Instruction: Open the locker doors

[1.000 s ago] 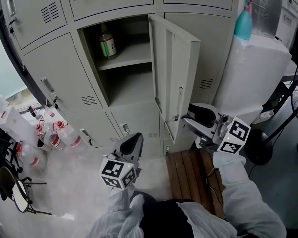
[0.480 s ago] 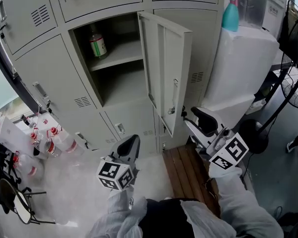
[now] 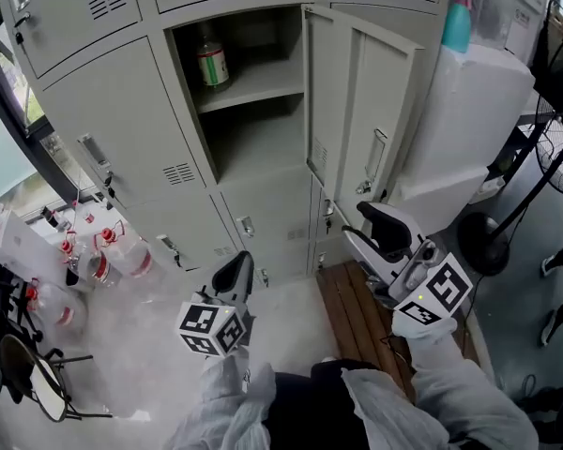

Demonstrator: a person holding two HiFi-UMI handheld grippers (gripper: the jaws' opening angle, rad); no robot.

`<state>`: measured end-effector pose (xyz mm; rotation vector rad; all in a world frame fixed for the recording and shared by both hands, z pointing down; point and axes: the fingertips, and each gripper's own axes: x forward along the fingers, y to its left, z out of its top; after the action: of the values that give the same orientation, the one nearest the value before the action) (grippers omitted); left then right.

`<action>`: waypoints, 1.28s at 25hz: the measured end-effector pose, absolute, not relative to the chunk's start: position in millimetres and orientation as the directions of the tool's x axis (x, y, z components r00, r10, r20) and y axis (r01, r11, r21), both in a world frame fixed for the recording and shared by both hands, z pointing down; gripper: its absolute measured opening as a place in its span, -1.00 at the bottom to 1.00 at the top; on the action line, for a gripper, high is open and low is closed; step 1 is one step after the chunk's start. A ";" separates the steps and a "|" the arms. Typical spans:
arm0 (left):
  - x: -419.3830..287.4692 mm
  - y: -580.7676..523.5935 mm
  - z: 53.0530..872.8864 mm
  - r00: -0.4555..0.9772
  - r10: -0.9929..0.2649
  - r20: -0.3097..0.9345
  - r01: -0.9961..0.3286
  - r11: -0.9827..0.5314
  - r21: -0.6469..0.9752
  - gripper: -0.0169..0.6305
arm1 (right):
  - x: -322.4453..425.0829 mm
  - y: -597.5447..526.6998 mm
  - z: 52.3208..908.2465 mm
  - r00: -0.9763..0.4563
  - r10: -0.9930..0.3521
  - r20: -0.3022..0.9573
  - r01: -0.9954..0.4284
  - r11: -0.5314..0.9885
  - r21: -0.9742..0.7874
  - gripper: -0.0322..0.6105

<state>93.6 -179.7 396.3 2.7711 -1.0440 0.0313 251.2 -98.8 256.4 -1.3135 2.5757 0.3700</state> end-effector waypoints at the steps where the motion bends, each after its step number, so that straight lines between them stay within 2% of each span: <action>1: 82.7 -180.8 393.7 0.750 -0.657 0.082 -0.660 -0.734 0.159 -0.91 | 239.0 -99.8 256.7 -0.580 -0.755 -0.307 -0.810 0.575 0.117 -0.45; 12: -80.6 -194.5 372.1 0.669 -0.739 0.077 -0.742 -0.658 0.129 -0.91 | 92.8 -136.3 262.9 -0.623 -0.728 -0.287 -0.767 0.641 0.038 -0.45; 22: -237.3 -185.9 380.2 0.527 -0.844 0.102 -0.848 -0.514 0.127 -0.91 | -24.0 -196.5 289.2 -0.616 -0.763 -0.196 -0.760 0.641 -0.110 -0.45; 32: -315.4 -187.1 381.1 0.418 -0.904 0.083 -0.902 -0.402 0.158 -0.91 | -110.3 -247.8 301.7 -0.646 -0.757 -0.097 -0.751 0.653 -0.091 -0.45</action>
<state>-315.4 -187.1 381.1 2.4905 -1.6039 -0.0236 -110.3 -247.8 301.7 -1.2558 2.7401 -0.0640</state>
